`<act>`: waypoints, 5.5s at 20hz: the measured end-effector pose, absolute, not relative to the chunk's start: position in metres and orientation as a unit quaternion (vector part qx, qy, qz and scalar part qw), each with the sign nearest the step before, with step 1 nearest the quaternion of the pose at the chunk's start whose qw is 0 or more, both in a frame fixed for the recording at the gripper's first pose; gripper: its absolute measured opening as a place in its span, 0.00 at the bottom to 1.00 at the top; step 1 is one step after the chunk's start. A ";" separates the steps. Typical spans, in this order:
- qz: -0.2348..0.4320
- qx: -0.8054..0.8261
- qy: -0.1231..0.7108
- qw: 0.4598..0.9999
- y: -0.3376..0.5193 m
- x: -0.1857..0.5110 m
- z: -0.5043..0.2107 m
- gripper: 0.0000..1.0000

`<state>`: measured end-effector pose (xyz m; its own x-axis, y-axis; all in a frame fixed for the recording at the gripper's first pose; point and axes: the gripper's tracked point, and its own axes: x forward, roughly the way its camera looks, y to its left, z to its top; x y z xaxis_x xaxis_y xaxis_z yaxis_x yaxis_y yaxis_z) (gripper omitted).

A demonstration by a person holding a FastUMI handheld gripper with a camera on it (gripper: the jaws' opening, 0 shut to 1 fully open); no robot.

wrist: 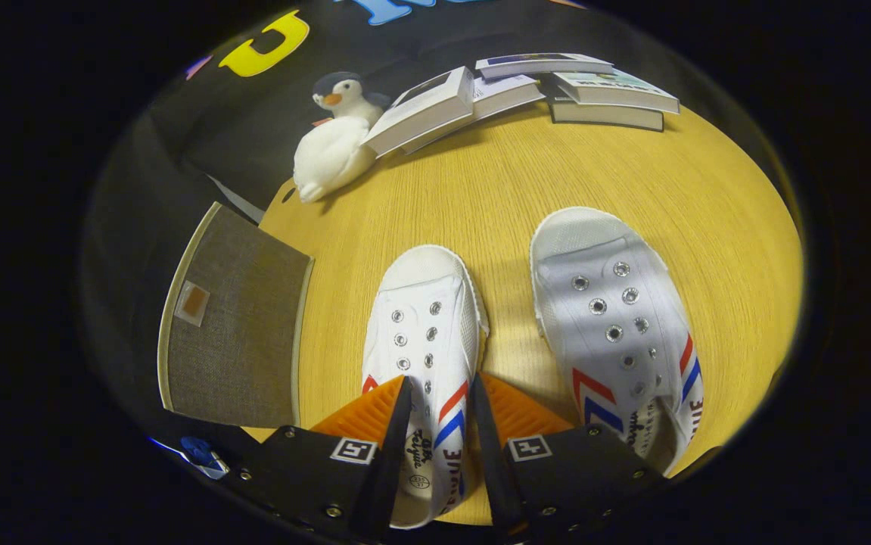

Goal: Open the storage box then place both shoes into the box .Put the left shoe in first, then the right shoe, with the right side of both shoes facing outward in a uniform manner.

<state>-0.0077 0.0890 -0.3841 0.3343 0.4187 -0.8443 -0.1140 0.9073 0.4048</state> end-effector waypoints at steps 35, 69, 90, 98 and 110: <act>0.202 0.335 0.480 0.785 0.253 0.029 -0.191 0.00; 0.244 0.210 0.535 0.781 0.426 -0.024 -0.282 0.28; 0.226 0.121 0.410 0.875 0.234 -0.008 -0.202 0.98; 0.161 0.081 0.405 0.897 0.119 0.008 -0.212 0.98; 0.066 -0.013 0.460 0.886 -0.034 0.010 -0.292 0.98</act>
<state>0.0102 -0.0343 -0.2918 0.5687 0.1048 -0.8159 -0.1280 0.9910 0.0381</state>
